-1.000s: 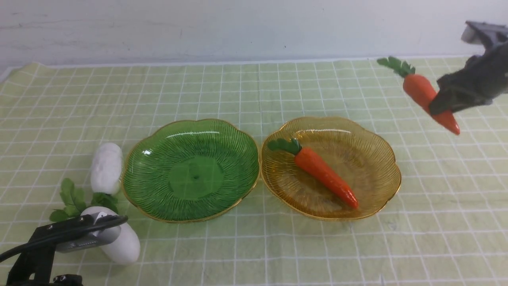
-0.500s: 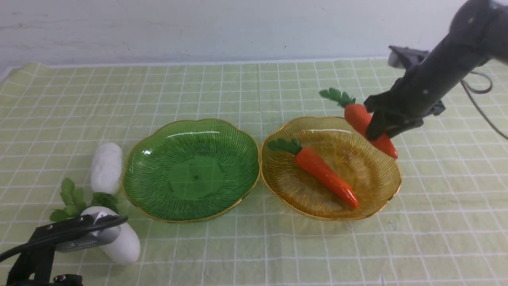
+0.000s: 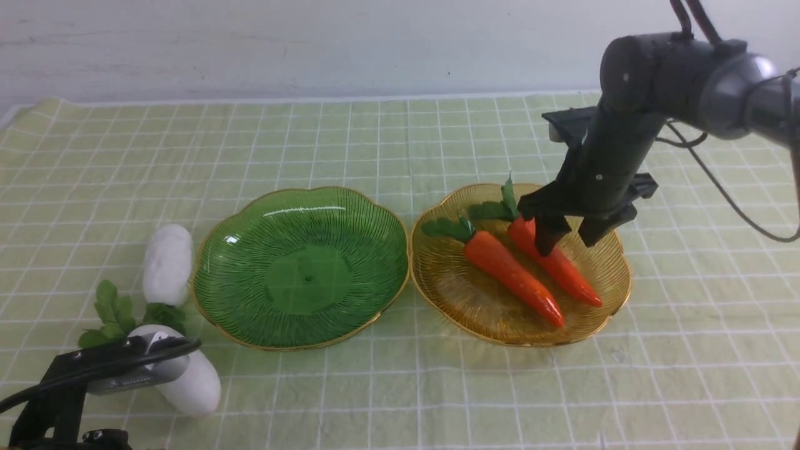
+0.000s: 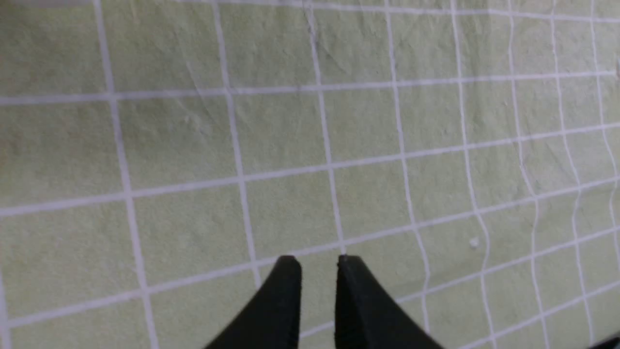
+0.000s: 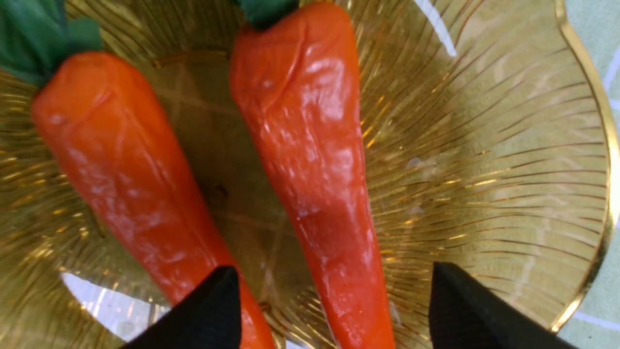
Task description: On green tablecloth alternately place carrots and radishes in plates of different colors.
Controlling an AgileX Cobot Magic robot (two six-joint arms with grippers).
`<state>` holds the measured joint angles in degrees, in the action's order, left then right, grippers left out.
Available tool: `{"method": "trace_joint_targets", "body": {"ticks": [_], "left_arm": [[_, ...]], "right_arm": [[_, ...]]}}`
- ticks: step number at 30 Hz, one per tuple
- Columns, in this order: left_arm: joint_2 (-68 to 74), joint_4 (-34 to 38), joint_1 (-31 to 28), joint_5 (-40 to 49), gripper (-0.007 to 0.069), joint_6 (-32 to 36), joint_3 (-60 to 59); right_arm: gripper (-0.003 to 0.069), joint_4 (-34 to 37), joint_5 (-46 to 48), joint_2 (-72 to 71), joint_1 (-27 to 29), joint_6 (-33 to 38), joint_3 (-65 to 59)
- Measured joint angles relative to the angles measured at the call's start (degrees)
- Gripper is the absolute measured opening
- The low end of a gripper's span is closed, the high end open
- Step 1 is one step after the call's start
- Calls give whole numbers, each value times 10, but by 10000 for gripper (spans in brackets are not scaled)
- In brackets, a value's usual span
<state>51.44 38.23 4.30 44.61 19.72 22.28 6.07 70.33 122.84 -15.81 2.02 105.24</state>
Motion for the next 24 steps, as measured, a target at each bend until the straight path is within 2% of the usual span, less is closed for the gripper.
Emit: {"method": "trace_joint_targets", "body": {"ticks": [5, 9, 12, 17, 24], "left_arm": [[0, -54, 0, -5, 225, -23, 33], [2, -129, 0, -31, 311, -94, 84], [10, -219, 0, -61, 363, -164, 122], [49, -306, 0, -76, 395, -234, 159], [156, -337, 0, -116, 395, -281, 163]], "right_arm": [[496, 0, 1, -57, 0, -10, -1], [481, 0, 2, -159, 0, -13, -41], [455, 0, 5, -273, 0, -13, -112], [433, 0, 11, -419, 0, -13, -222], [416, -1, 18, -602, 0, -14, -367]]}}
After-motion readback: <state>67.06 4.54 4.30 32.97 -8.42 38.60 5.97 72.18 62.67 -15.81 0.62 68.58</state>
